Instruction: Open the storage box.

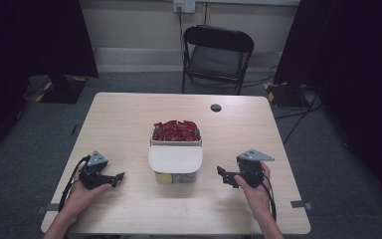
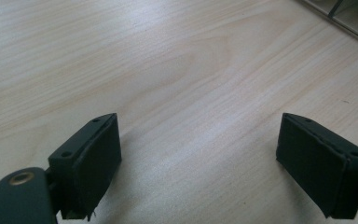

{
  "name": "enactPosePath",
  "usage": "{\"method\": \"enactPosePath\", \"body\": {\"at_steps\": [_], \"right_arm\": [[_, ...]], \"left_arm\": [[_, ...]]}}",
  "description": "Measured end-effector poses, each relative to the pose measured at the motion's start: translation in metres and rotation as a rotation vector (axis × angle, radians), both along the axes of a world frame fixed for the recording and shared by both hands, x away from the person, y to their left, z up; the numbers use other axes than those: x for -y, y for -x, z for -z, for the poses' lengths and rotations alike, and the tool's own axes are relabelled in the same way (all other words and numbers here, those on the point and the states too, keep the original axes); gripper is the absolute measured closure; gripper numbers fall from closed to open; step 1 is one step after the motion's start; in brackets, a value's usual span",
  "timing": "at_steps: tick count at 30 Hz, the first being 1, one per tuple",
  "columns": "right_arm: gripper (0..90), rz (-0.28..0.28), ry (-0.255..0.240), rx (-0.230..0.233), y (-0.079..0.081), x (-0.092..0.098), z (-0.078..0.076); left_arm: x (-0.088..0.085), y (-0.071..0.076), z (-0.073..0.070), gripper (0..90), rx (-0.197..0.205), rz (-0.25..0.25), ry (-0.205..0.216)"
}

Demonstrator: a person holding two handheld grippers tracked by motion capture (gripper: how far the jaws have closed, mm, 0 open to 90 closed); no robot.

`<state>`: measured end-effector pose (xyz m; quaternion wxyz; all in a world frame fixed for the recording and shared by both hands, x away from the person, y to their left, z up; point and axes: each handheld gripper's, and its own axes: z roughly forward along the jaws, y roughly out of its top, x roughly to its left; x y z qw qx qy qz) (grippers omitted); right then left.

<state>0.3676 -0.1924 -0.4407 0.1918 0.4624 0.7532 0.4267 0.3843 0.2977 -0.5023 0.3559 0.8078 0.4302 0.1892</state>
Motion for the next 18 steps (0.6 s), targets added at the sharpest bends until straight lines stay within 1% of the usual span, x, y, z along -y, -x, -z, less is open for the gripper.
{"method": "enactPosePath", "body": {"at_steps": [3, 4, 5, 8, 10, 13, 14, 15, 18], "right_arm": [[14.3, -0.014, -0.002, 0.007, 0.002, -0.003, -0.002], [14.7, -0.029, -0.003, 0.014, 0.004, -0.008, -0.004], [14.7, -0.029, -0.003, 0.014, 0.004, -0.008, -0.004], [14.4, -0.056, 0.019, 0.026, 0.007, -0.017, -0.007], [14.3, -0.070, 0.018, 0.032, 0.009, -0.021, -0.008], [14.3, -0.082, 0.014, 0.031, 0.010, -0.024, -0.009], [14.1, -0.097, 0.004, 0.026, 0.012, -0.027, -0.009], [14.1, -0.098, -0.001, 0.025, 0.012, -0.029, -0.010], [14.1, -0.120, -0.003, 0.023, 0.014, -0.034, -0.010]], "left_arm": [[0.000, 0.000, 0.000, 13.4, 0.000, 0.000, 0.000], [0.000, 0.000, 0.000, 13.4, 0.000, 0.000, 0.000], [0.000, 0.000, 0.000, 13.4, 0.000, 0.000, 0.000], [0.000, 0.000, 0.000, 13.4, 0.000, 0.000, 0.000], [0.000, 0.000, 0.000, 13.4, 0.000, 0.000, 0.000], [0.000, 0.000, 0.000, 13.4, 0.000, 0.000, 0.000], [0.000, 0.000, 0.000, 13.4, -0.001, 0.001, 0.000], [0.000, 0.000, 0.000, 13.4, 0.000, 0.000, 0.000], [0.000, 0.000, 0.000, 13.4, 0.000, 0.000, 0.000]]}}
